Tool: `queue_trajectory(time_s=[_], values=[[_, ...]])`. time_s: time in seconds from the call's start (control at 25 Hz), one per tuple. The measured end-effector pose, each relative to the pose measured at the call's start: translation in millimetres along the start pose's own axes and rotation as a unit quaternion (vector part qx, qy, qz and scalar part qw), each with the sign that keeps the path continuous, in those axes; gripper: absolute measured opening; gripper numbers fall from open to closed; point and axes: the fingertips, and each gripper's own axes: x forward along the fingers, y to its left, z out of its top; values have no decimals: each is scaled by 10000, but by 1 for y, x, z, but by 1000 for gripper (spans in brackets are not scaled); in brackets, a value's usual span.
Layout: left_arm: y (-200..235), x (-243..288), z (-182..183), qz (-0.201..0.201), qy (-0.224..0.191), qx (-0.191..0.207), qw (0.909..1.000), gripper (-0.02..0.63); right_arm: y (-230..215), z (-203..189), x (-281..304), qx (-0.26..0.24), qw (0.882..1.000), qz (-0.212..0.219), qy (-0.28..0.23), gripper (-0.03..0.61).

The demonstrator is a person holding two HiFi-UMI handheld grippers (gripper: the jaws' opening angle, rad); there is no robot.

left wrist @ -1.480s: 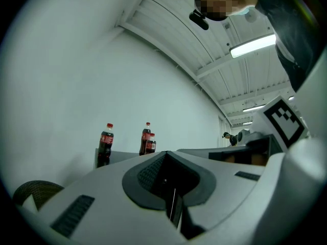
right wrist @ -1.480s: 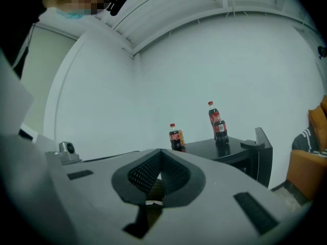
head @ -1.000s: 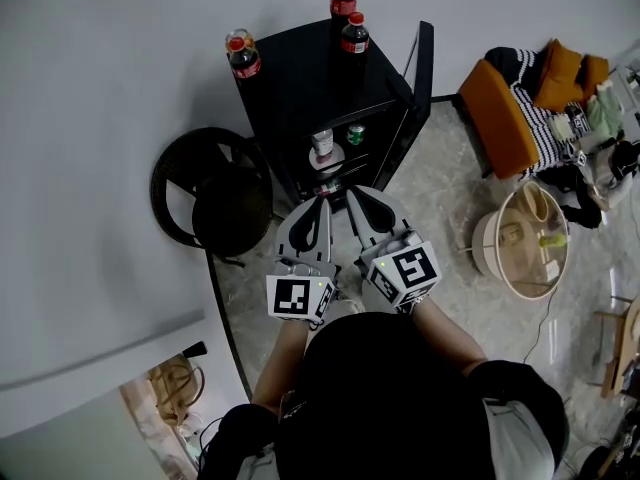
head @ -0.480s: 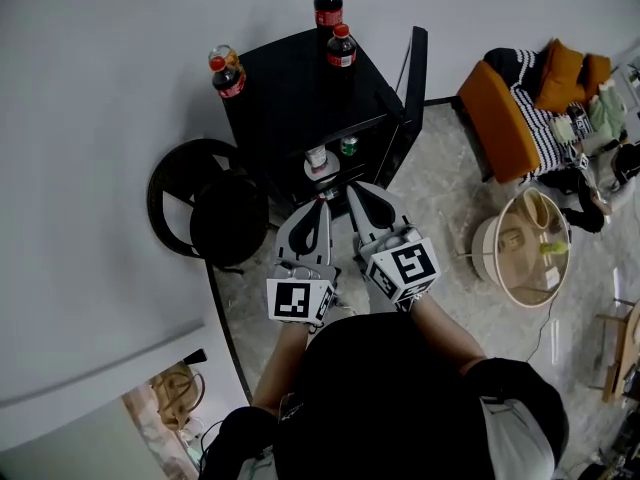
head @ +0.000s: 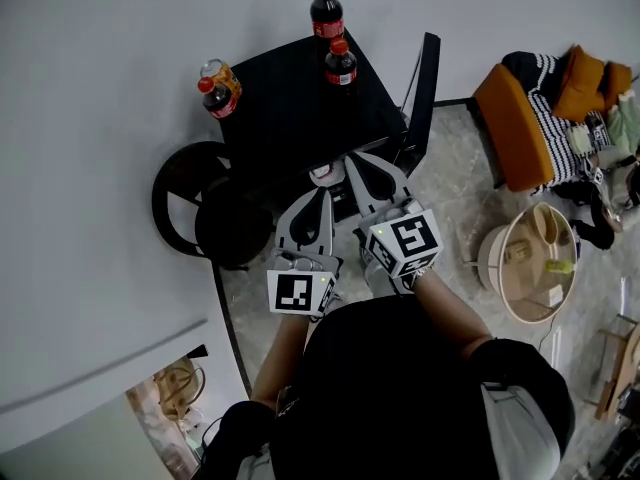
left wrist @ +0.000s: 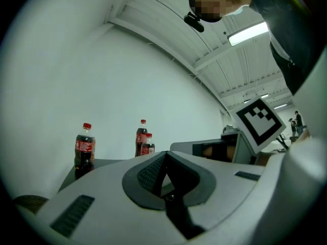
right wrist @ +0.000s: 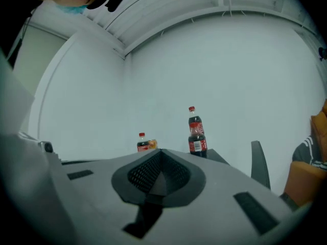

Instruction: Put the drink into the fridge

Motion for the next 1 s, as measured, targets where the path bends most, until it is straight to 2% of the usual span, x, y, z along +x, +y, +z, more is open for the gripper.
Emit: queue_trajectory(time_s=[0.6,0.84,1.0], values=[[21,79,10,795,-211,103,9966,9,-77,27,73,-291,9977,613,51,23],[32,92,9,1117,-203,155,9934,9,-95,19,108,-338,9951,874,314,254],[42,95,5,1286,-171,157,9914,9,-107,12,128,-442,9943,857,457,304]])
